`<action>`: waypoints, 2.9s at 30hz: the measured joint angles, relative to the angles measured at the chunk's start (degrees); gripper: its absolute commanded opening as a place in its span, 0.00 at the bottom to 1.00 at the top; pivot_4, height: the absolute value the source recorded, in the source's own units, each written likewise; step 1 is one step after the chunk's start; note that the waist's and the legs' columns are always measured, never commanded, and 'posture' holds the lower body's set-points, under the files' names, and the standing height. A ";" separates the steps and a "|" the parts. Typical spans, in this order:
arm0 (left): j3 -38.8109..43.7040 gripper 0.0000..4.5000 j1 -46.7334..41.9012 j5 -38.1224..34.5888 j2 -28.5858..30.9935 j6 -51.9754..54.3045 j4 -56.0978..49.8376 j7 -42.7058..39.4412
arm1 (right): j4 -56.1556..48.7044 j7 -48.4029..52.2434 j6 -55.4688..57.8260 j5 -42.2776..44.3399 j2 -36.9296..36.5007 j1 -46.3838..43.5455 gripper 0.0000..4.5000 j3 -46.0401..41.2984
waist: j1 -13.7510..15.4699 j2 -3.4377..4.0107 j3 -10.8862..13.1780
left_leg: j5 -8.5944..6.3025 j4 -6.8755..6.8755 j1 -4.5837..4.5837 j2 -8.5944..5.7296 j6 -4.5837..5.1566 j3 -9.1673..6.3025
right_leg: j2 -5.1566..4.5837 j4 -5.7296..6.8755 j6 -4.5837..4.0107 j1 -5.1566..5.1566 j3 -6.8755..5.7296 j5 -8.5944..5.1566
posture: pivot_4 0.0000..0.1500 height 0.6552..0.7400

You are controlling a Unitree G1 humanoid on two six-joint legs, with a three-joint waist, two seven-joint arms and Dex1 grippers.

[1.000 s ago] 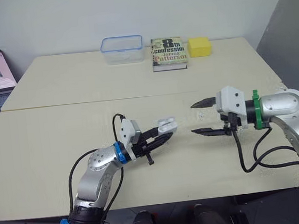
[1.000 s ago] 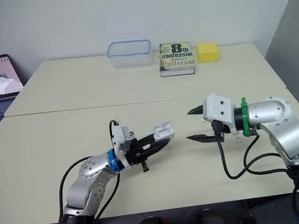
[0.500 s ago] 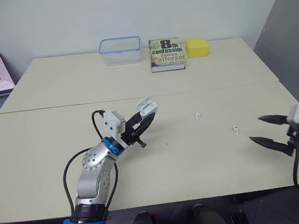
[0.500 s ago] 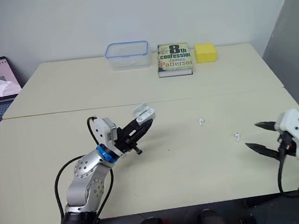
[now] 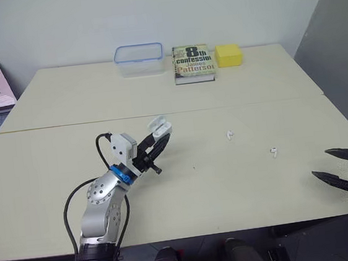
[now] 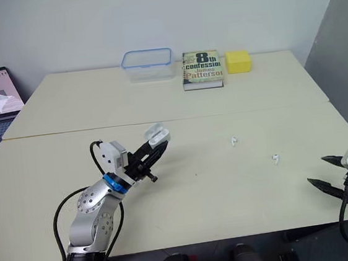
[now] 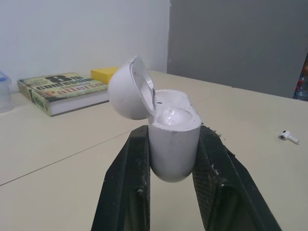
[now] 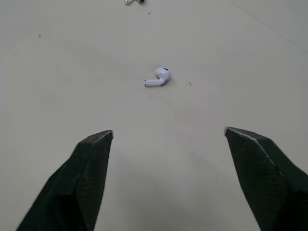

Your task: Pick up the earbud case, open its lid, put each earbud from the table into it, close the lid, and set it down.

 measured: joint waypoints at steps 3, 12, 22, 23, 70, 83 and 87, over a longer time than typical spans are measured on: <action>0.00 0.18 0.03 -0.01 0.04 0.01 -0.16 0.17 | -0.13 -0.33 1.23 0.28 -0.47 -0.91 1.00 0.05 | -0.04 0.00 0.00 | 0.00 0.00 0.01 0.00 0.00 0.02 | 0.00 0.00 0.00 0.00 0.02 0.00 | 1.00 1.00; -0.42 0.18 0.21 0.08 0.24 0.35 -0.53 0.93 | -10.39 -14.86 14.40 2.90 6.06 -19.81 1.00 15.72 | -0.19 -0.07 0.00 | -0.02 -0.01 0.00 0.03 -0.03 0.03 | 0.02 0.01 0.04 -0.03 0.04 0.02 | 1.00 1.00; -1.45 0.18 -0.10 0.68 0.39 0.32 -0.14 0.58 | 5.42 -43.24 21.89 -12.26 32.19 -41.51 1.00 35.93 | -0.22 -0.09 -0.01 | -0.03 -0.05 -0.05 0.03 -0.04 0.03 | 0.02 0.02 0.04 -0.13 0.05 0.03 | 1.00 1.00; -1.52 0.18 -0.13 0.77 0.39 0.31 -0.12 0.44 | 7.60 -44.62 21.82 -13.28 33.77 -42.35 1.00 37.14 | -0.08 -0.08 -0.01 | -0.03 -0.05 -0.09 0.03 -0.04 0.02 | 0.01 0.01 0.04 -0.14 0.03 0.03 | 1.00 1.00; -2.97 0.18 6.58 2.13 1.94 2.99 -8.32 -0.13 | 3.85 22.74 -12.39 -7.03 -10.23 -32.71 0.11 45.83 | -0.20 -0.16 0.04 | -0.13 -0.06 -0.05 0.07 0.11 0.09 | 0.02 -0.23 0.06 -0.08 0.02 0.03 | 1.00 1.00; -3.00 0.18 6.76 2.15 1.99 4.32 -8.90 0.57 | 15.69 24.71 -23.97 -16.19 -7.21 -36.04 0.11 48.95 | -0.25 -0.17 0.04 | -0.14 -0.04 0.01 0.07 0.10 0.17 | 0.02 -0.16 0.08 -0.07 0.12 0.04 | 1.00 1.00; -3.00 0.18 6.76 2.16 2.00 4.35 -8.92 0.99 | 16.36 24.82 -23.89 -16.64 -6.77 -36.58 0.33 49.01 | -0.21 -0.17 0.04 | -0.14 -0.02 0.04 0.07 0.10 0.20 | 0.01 -0.17 0.09 -0.03 0.15 0.05 | 1.00 1.00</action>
